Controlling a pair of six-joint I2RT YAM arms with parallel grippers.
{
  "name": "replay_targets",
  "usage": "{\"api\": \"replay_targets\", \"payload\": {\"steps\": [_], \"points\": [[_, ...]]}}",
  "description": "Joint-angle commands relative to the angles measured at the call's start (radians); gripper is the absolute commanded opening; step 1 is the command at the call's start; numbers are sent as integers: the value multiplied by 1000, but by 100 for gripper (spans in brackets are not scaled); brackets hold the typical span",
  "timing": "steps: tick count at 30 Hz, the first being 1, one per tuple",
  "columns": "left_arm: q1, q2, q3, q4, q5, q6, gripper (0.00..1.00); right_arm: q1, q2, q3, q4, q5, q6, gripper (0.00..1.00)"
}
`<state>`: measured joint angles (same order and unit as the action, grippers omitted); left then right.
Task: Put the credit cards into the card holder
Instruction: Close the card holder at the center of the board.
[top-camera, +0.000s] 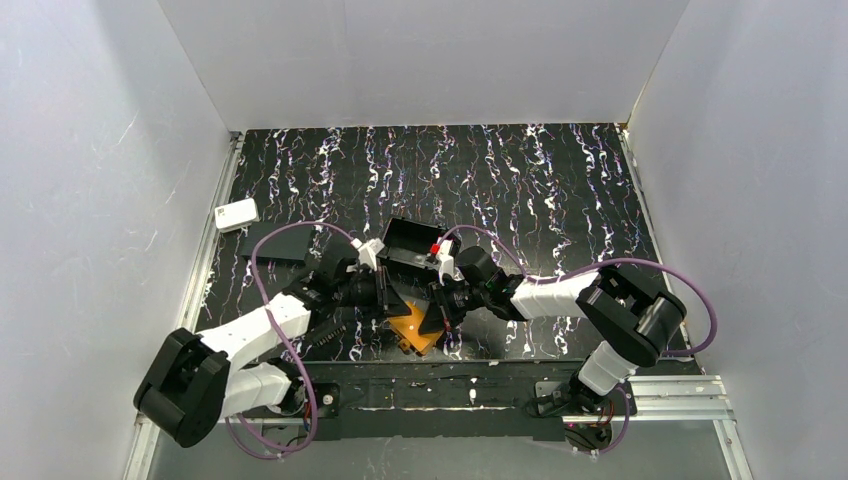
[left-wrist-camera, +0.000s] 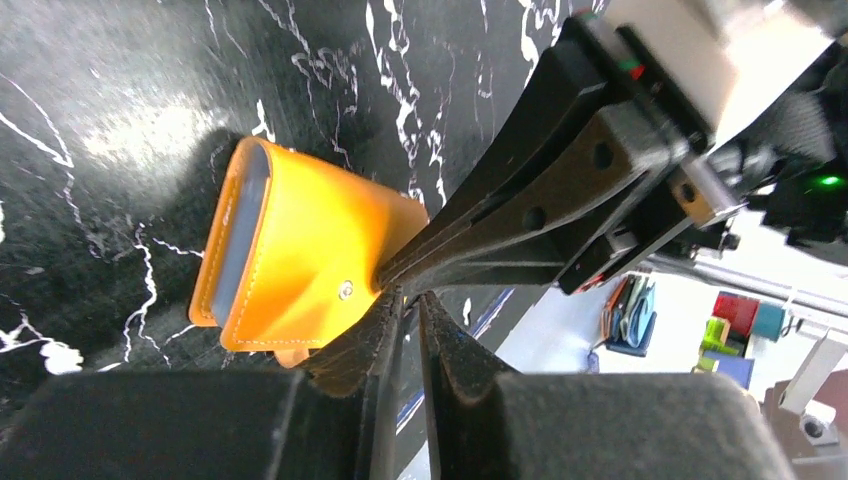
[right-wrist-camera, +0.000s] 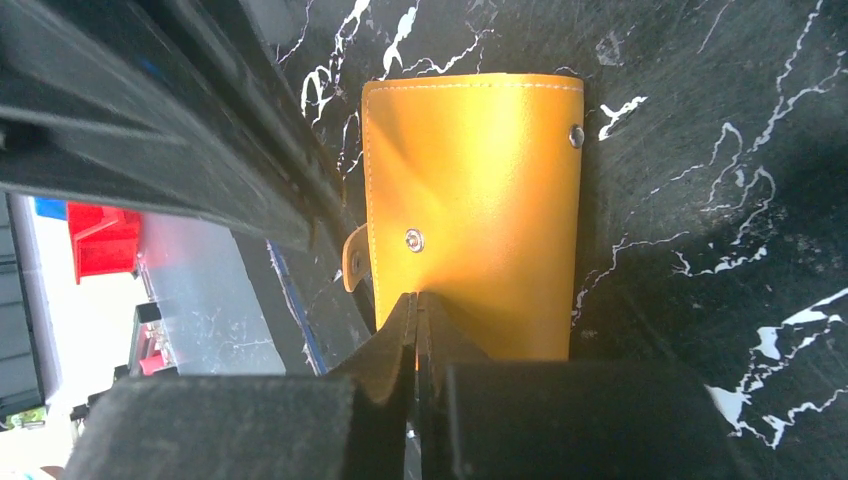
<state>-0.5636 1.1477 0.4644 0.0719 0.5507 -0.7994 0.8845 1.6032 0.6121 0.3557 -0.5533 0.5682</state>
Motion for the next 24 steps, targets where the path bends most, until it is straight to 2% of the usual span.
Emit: {"api": "replay_targets", "payload": {"steps": [1,6,9,17,24], "points": [[-54,34,-46,-4,-16,39,10,-4,-15,-13,-79,98,-60,6],[-79,80,-104,-18,-181,55,2,-3,-29,3,-114,113,-67,13],[-81,88,-131,-20,-221,53,1,-2,-42,13,-143,129,-69,16],[-81,56,-174,-23,-231,48,0,49,-119,87,-229,189,-43,45],[-81,69,-166,-21,-221,51,1,93,-50,107,-147,140,-13,45]]}}
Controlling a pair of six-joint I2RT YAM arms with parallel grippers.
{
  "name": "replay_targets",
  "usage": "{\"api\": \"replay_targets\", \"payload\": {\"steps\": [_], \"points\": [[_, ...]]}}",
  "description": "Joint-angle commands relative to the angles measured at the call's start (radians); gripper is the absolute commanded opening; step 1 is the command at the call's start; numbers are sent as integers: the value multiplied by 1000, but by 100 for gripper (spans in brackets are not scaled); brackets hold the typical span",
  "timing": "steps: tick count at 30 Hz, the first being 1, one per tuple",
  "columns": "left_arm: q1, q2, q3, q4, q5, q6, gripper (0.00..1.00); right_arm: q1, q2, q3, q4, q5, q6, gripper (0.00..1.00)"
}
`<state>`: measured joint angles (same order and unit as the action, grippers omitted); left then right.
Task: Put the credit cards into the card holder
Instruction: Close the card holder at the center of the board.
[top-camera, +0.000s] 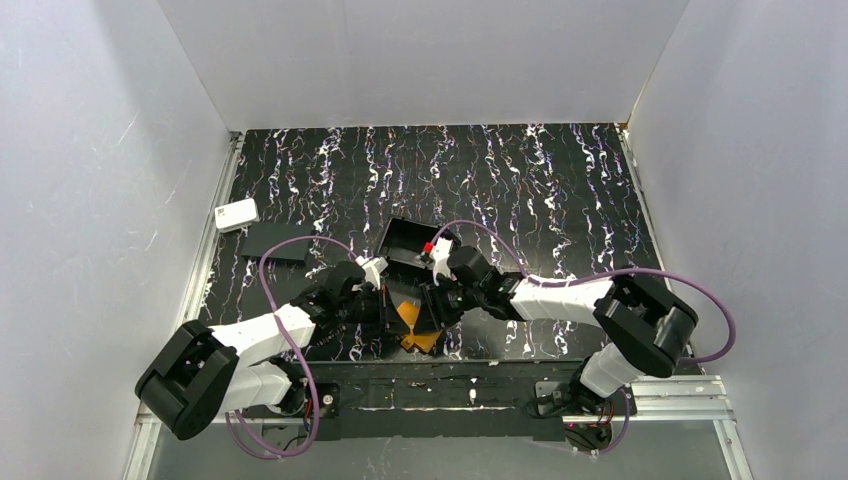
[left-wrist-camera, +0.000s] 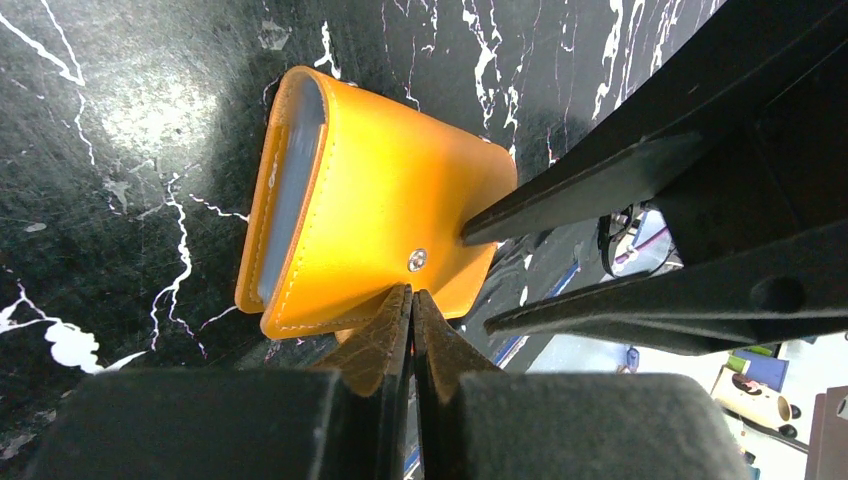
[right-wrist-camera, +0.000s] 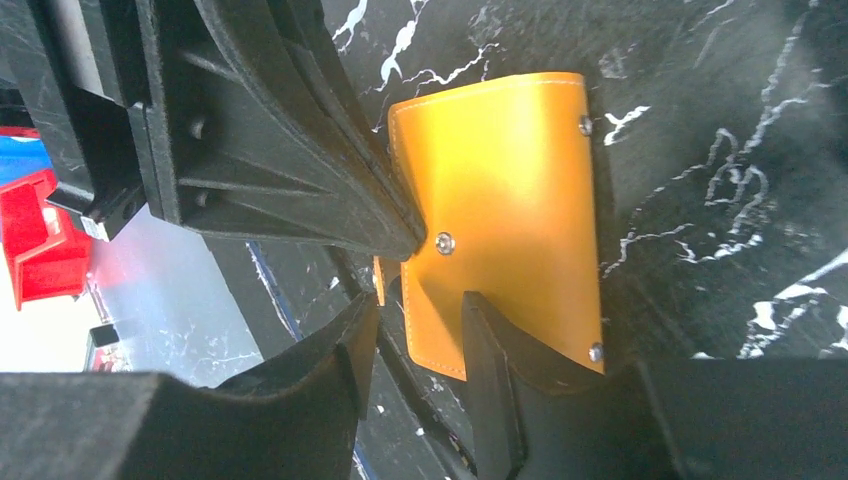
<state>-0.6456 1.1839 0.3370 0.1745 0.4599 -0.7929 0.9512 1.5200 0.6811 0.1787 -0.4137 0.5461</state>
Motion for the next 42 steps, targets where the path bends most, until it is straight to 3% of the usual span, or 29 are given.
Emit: {"api": "replay_targets", "payload": {"steps": [1,10,16,21,29,36,42], "points": [[1,33,-38,-124,-129,44,0,30,42,38,39,-4,13,44],[1,40,-37,-120,-124,47,0,40,95,30,131,-60,59,29],[1,43,-37,-118,-124,44,0,57,109,26,140,-67,62,27],[1,41,-39,-118,-123,44,0,57,106,25,143,-60,62,15],[1,50,-31,-116,-116,43,0,62,117,29,151,-84,59,23],[1,38,-30,-117,-109,38,0,65,118,30,148,-75,52,1],[15,-47,25,-165,-74,5,17,66,101,15,135,-34,32,1]]}}
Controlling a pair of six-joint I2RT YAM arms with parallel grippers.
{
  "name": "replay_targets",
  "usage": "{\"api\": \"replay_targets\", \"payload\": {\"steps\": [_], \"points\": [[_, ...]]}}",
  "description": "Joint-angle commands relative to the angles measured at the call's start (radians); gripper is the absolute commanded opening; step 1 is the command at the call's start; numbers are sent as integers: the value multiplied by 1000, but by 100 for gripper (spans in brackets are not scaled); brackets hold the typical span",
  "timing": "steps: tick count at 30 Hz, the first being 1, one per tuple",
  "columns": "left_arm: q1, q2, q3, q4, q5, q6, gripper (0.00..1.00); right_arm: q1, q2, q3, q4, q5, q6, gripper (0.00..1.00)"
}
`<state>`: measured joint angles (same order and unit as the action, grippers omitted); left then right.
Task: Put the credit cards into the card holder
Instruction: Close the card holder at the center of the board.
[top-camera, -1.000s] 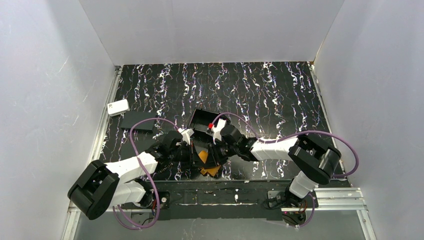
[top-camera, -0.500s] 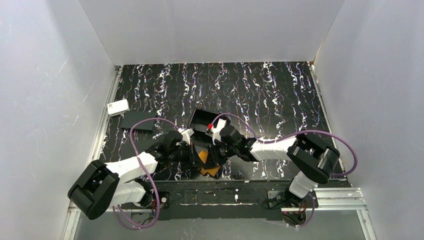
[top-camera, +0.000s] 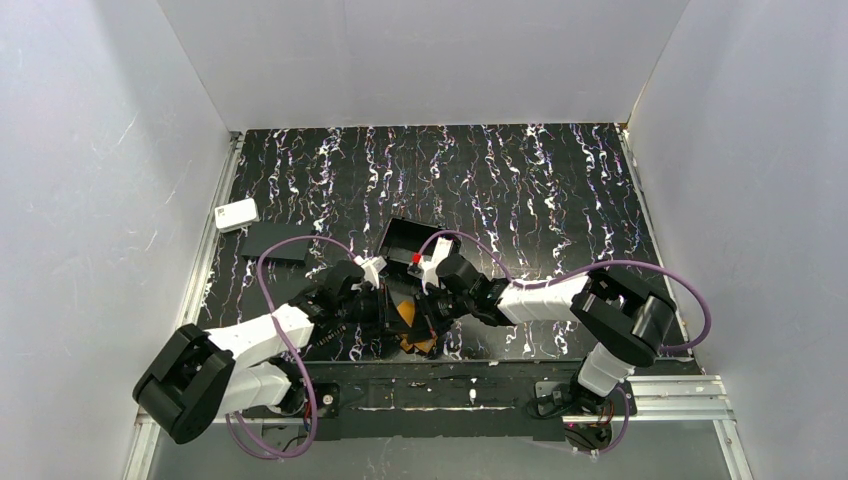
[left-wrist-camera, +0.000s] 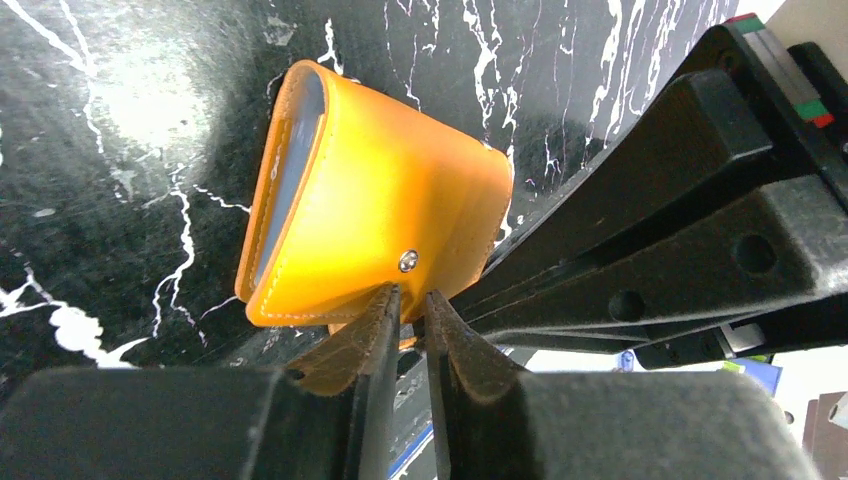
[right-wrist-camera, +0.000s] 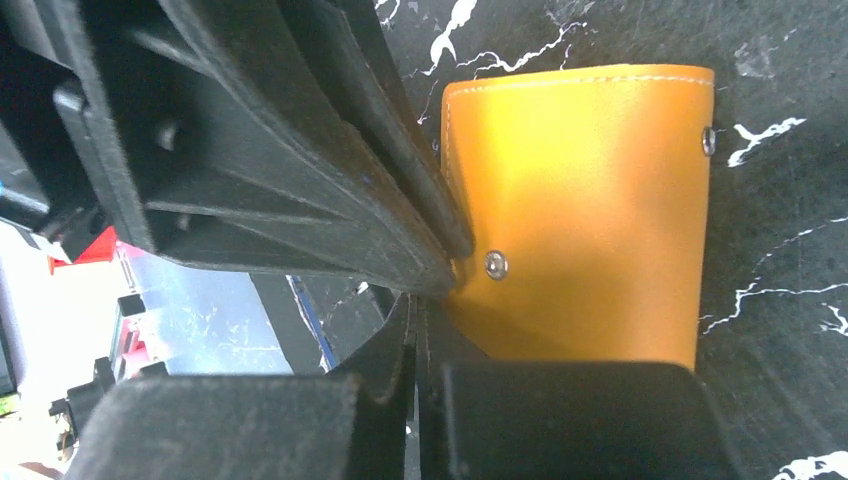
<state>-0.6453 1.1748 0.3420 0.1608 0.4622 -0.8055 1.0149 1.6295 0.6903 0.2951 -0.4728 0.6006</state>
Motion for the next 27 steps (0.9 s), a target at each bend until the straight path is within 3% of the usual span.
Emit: {"api": "replay_targets", "payload": {"steps": [1,5,10,19,27], "points": [[18,-51,35,-154,-74,14,18,2,-11,4,21,26,-24,1],[25,-61,97,-208,-65,13,25,2,-5,-1,34,19,-14,1],[38,-34,138,-198,-74,19,25,2,-2,-5,44,18,-7,1],[39,92,80,-133,-83,47,10,2,-14,7,18,21,-8,1],[39,89,-3,-133,-105,69,6,5,-52,122,-138,47,-32,1]]}}
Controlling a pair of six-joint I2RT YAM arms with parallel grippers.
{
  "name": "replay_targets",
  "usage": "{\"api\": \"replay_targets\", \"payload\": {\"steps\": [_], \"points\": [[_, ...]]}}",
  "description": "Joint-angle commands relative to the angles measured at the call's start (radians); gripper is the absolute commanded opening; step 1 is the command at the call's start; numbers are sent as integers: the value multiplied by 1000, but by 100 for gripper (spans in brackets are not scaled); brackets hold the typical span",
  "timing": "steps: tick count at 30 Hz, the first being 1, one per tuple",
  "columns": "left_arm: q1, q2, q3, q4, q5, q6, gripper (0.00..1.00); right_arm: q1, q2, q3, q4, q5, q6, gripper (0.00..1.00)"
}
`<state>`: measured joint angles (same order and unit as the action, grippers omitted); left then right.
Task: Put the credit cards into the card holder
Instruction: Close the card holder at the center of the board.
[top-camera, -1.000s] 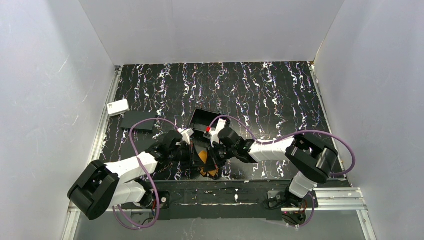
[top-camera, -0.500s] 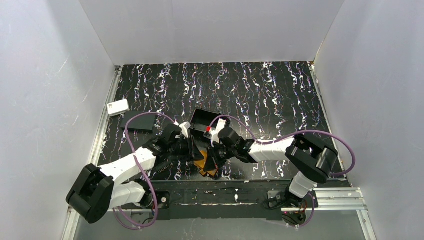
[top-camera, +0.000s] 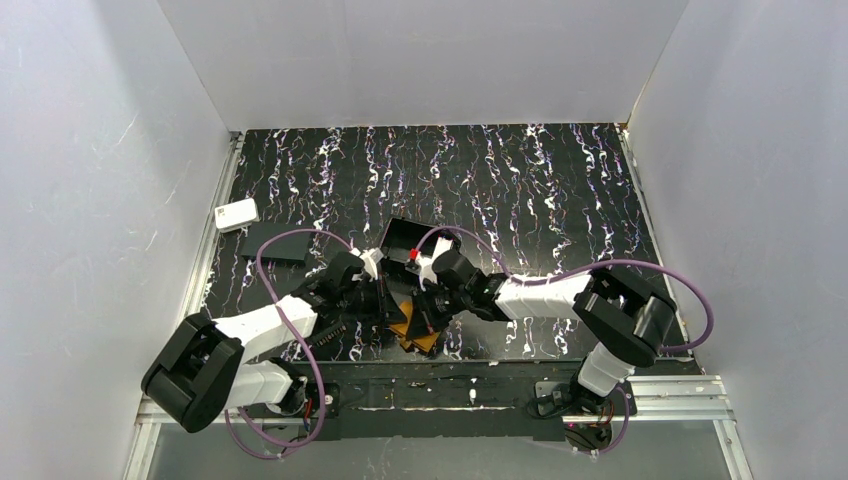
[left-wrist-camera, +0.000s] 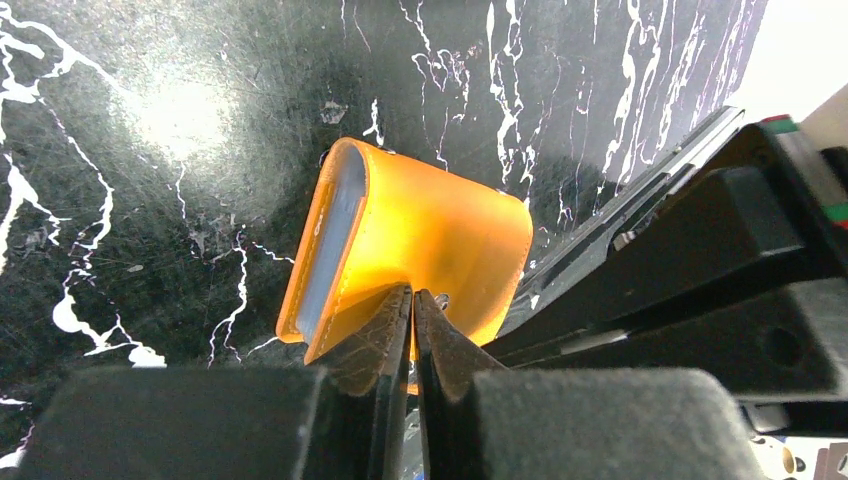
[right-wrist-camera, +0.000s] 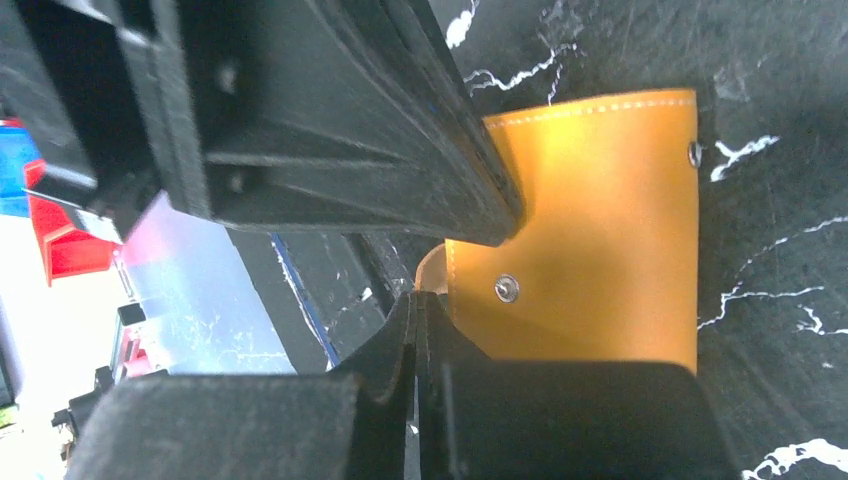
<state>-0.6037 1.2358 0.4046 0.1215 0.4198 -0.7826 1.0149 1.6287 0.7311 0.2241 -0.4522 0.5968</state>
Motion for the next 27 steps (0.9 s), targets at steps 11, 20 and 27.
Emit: {"api": "replay_targets", "payload": {"steps": [11,20,27], "points": [[-2,23,-64,-143,-69,70,2,17,-96,190,-283,199,-166,1],[-2,25,-73,-148,-69,69,1,17,-86,199,-306,261,-178,1],[-2,23,-78,-149,-68,66,1,26,-76,216,-306,296,-216,1]]}}
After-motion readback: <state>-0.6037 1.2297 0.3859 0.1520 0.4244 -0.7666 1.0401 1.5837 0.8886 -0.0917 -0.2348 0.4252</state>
